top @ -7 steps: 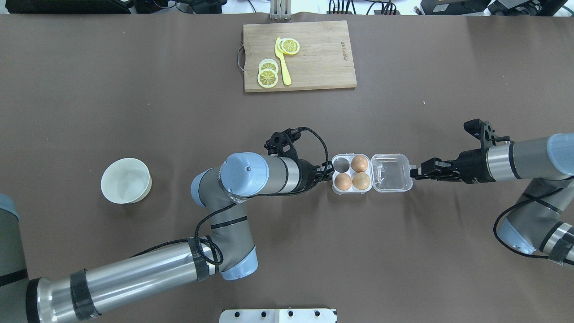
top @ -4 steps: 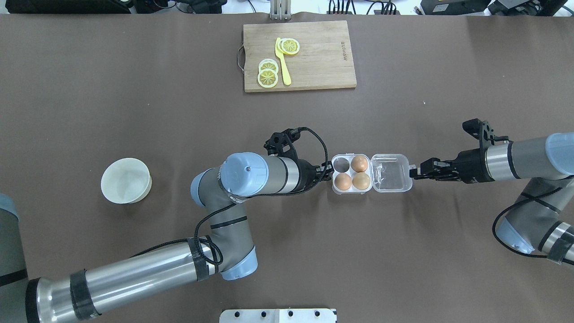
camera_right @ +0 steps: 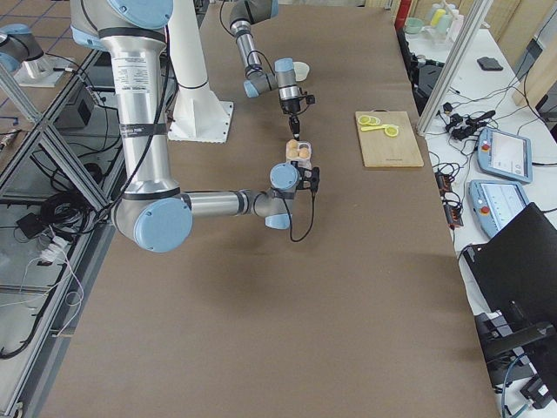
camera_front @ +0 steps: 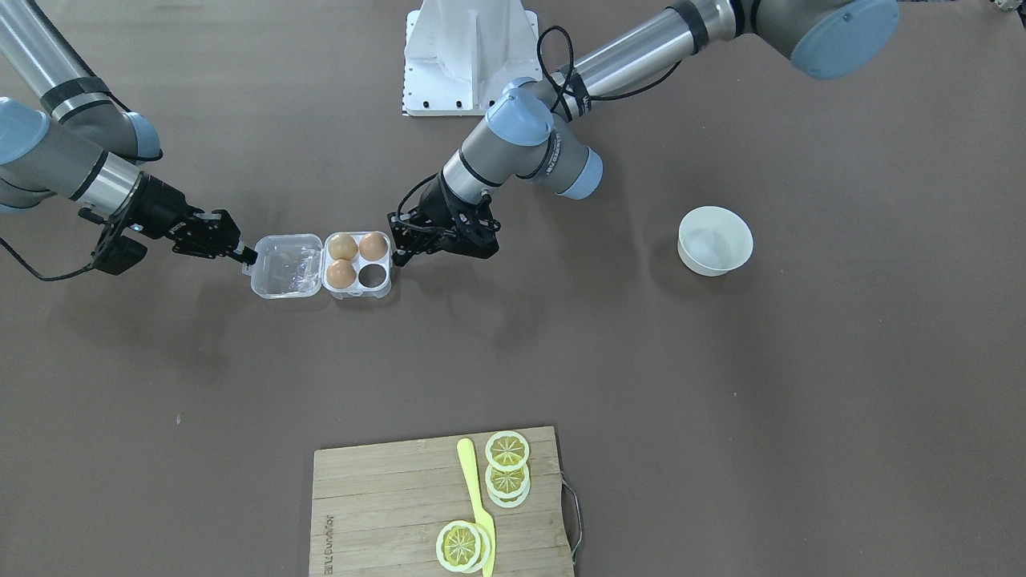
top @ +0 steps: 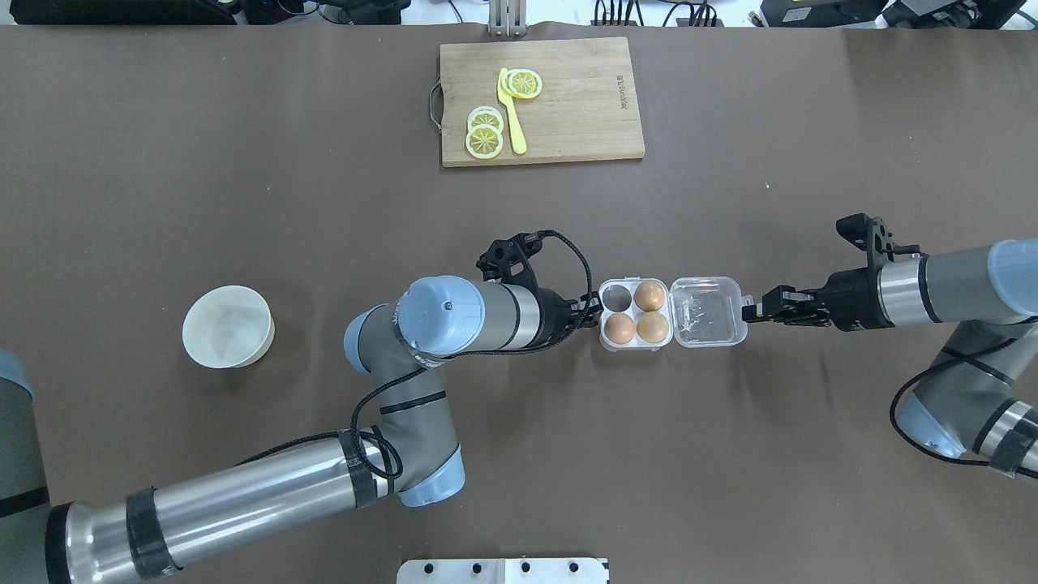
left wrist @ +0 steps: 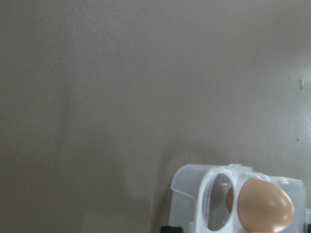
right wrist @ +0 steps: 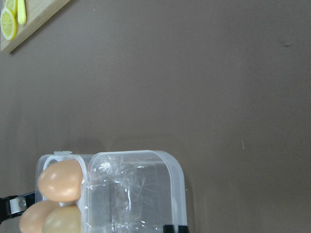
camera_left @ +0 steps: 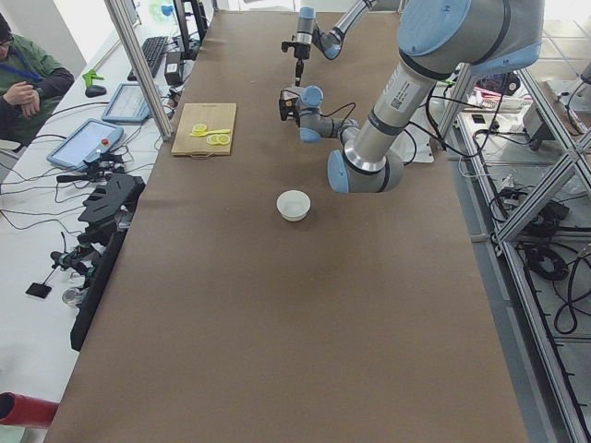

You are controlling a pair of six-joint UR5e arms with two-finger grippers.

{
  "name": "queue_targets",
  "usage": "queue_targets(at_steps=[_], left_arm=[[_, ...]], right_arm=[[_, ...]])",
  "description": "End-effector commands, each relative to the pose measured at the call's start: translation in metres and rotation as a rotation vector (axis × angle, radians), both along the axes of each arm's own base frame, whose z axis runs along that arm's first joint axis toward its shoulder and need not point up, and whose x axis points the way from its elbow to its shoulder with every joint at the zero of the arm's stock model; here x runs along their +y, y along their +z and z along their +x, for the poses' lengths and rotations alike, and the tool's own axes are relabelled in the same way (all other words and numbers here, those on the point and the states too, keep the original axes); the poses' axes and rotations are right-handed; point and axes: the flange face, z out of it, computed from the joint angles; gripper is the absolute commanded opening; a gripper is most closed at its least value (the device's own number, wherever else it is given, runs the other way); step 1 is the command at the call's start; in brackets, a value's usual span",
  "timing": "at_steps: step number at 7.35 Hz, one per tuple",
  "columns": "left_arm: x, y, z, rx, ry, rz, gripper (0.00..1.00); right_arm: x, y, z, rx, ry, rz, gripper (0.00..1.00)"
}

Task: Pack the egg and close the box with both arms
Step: 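Grasp the edge of the clear lid with the right gripper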

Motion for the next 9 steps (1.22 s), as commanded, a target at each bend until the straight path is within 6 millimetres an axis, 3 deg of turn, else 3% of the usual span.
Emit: queue_targets(at_steps=[1, 9], left_arm=[[0.000, -0.001, 0.000, 0.002, 0.000, -0.001, 0.00], [0.000, 0.000, 0.000, 0.000, 0.000, -0.001, 0.00]], right_arm=[[0.000, -0.006, 0.002, -0.012, -0.001, 0.009, 0.00], [-0.001, -0.043, 0.018, -0.067, -0.012, 0.045, 0.00]])
